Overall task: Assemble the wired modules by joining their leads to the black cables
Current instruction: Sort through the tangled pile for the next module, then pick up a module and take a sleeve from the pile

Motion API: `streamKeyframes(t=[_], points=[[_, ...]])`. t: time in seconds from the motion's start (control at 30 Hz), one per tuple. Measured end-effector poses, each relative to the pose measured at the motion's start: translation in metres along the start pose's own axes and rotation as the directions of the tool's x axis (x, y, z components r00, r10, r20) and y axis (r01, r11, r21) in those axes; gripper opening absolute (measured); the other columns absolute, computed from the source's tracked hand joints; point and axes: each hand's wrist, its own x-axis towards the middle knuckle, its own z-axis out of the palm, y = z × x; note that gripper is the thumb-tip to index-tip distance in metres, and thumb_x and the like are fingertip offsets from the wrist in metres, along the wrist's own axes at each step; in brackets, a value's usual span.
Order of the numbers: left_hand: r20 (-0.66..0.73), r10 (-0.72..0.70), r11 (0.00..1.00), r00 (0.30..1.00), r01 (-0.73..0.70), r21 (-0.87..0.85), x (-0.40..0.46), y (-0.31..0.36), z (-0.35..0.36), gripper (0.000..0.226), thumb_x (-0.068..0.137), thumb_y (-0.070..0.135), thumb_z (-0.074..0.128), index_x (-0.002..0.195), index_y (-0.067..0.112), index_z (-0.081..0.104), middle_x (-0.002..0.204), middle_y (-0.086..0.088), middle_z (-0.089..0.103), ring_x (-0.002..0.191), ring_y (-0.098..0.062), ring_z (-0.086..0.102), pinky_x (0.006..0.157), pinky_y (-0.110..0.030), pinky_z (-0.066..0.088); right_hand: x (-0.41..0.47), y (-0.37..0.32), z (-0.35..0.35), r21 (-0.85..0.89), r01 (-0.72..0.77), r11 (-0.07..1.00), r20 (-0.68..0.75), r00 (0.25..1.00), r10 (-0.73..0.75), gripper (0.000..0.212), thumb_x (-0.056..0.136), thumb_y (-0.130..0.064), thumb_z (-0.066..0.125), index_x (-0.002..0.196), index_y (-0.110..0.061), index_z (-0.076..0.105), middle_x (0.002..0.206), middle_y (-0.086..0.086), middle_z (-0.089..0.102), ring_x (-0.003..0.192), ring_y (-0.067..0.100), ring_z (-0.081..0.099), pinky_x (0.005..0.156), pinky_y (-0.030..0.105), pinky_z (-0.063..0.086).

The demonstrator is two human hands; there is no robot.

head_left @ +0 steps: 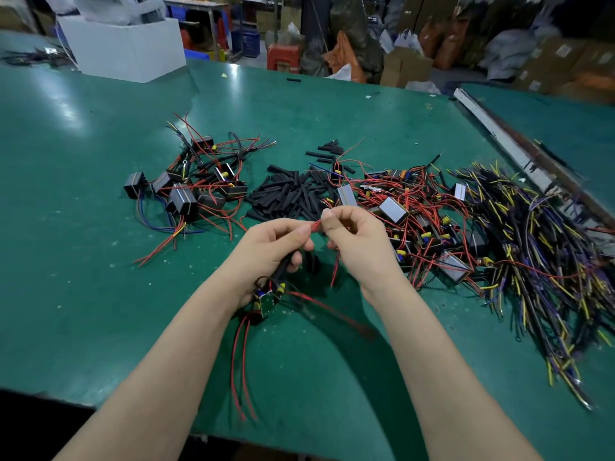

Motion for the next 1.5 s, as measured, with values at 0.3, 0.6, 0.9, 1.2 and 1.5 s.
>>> streamKeyframes(t=[0.3,0.6,0.9,1.2,1.5], points=[[-0.292,-0.229,0.718,0.929,-0.042,-0.695,0.013,0.011,-0.031,0.014,0.098,0.015,0.048,0.088,0.012,0.057,0.069,0.006,0.051,0.036,0.001,0.039,0.033,-0.008,0.030,0.002,0.011,-0.007,-0.633,0.230,0.739,0.072,0.968,-0.240,0.020,0.096,-0.024,0.053,0.114,-0.018,0.062,0.108,-0.004,0.061,0.100,0.018,0.053,0.083,0.038,0.048],[-0.163,-0.262,0.746,0.951,0.092,-0.660,0.010,0.010,-0.024,0.013,0.097,0.016,0.049,0.091,0.013,0.059,0.065,0.005,0.053,0.037,0.000,0.039,0.032,-0.008,0.031,-0.004,0.013,0.004,-0.869,0.217,0.445,0.205,0.976,-0.075,0.038,0.084,-0.062,0.058,0.095,-0.027,0.065,0.104,-0.003,0.047,0.111,0.025,0.035,0.088,0.036,0.033],[-0.345,-0.056,0.986,0.937,-0.003,-0.167,0.005,0.007,-0.010,0.026,0.092,0.017,0.051,0.081,0.028,0.071,0.070,0.011,0.059,0.049,-0.002,0.045,0.042,-0.016,0.035,-0.005,0.011,0.014,-0.803,0.136,0.580,0.073,0.989,-0.130,0.028,0.099,-0.029,0.042,0.096,-0.013,0.064,0.101,0.005,0.054,0.104,0.029,0.046,0.085,0.036,0.035],[-0.171,0.099,0.981,0.980,-0.067,0.183,-0.005,0.007,0.002,0.051,0.067,0.063,0.050,0.047,0.017,0.055,0.066,0.006,0.051,0.057,-0.009,0.042,0.055,-0.023,0.035,-0.006,-0.013,-0.021,0.402,-0.115,0.908,-0.121,0.977,0.177,0.017,0.101,-0.009,0.046,0.100,-0.024,0.052,0.074,-0.005,0.066,0.053,0.003,0.050,0.046,0.014,0.038],[-0.473,0.250,0.944,0.845,-0.104,0.314,-0.003,-0.002,-0.002,0.048,0.093,0.041,0.052,0.051,0.020,0.063,0.084,0.004,0.054,0.075,0.012,0.052,0.074,-0.020,0.035,-0.018,-0.006,-0.023,0.442,-0.192,0.877,0.008,0.978,0.210,0.012,0.099,-0.011,0.050,0.094,-0.021,0.054,0.081,-0.006,0.068,0.070,0.007,0.065,0.052,0.017,0.042]])
